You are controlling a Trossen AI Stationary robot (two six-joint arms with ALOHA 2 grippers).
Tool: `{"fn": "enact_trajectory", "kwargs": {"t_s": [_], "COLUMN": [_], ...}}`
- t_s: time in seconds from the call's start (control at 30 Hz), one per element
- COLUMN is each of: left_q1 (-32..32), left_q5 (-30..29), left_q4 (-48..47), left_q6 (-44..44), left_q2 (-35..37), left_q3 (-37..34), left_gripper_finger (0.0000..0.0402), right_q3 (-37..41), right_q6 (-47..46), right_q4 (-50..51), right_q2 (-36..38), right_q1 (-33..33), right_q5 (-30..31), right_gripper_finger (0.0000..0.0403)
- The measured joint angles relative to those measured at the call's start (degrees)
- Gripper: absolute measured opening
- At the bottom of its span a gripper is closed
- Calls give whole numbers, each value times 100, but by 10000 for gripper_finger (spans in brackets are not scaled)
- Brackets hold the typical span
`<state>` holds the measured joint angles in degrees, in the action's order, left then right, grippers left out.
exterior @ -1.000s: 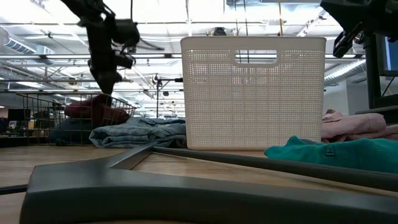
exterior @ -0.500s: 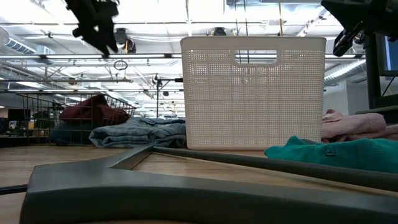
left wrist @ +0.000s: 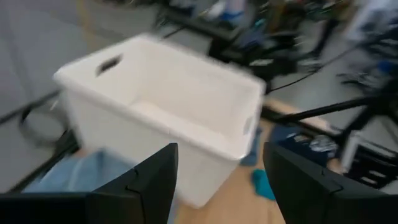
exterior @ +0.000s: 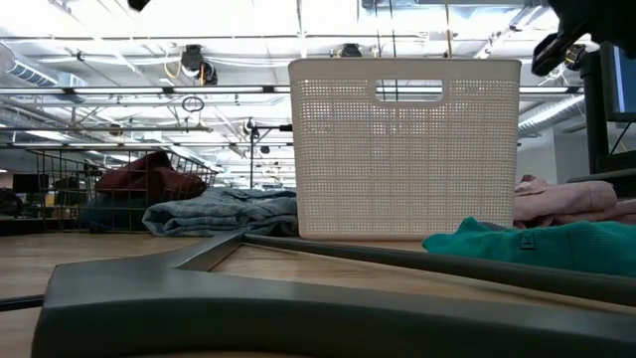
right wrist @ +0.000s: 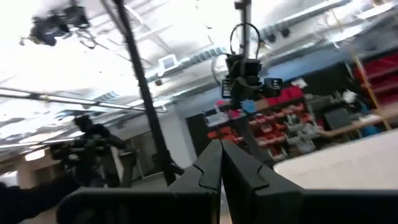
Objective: Pick & Place Cloths
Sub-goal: Put the dark blue underpants into the wire basket
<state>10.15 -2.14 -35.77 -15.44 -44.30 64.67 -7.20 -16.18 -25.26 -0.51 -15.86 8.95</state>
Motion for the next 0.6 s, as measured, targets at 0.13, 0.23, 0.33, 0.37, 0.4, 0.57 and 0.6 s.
{"fn": "enact_trajectory", "kwargs": {"t_s": [0.13, 0.23, 0.33, 0.37, 0.4, 0.57, 0.6], "left_q1": [-567, -903, -1169, -1244, -1316, -1577, -1623], "left_q5": [-485, -942, -1261, -1353, -1422, -1679, -1765], "left_q4": [425, 571, 842, 975, 1104, 1481, 1473], "left_q6": [92, -151, -391, -448, -481, -482, -481], "left_q2": [198, 371, 571, 645, 722, 1106, 1179], "left_q3": [-313, -711, -1187, -1347, -1500, -2058, -2136], "left_gripper_finger": [239, 239, 239, 239, 239, 239, 239], "right_q3": [-112, -323, -654, -797, -955, -1852, -2051], "right_q6": [50, 154, 250, 243, 242, 181, 176], "right_q4": [47, 189, 426, 594, 797, 1982, 2200], "right_q2": [-23, -152, -430, -541, -676, -1496, -1677], "right_q1": [0, 2, 0, 0, 0, 0, 0], "right_q5": [-181, -299, -485, -507, -542, -758, -821], "right_gripper_finger": [1, 1, 1, 1, 1, 1, 1]}}
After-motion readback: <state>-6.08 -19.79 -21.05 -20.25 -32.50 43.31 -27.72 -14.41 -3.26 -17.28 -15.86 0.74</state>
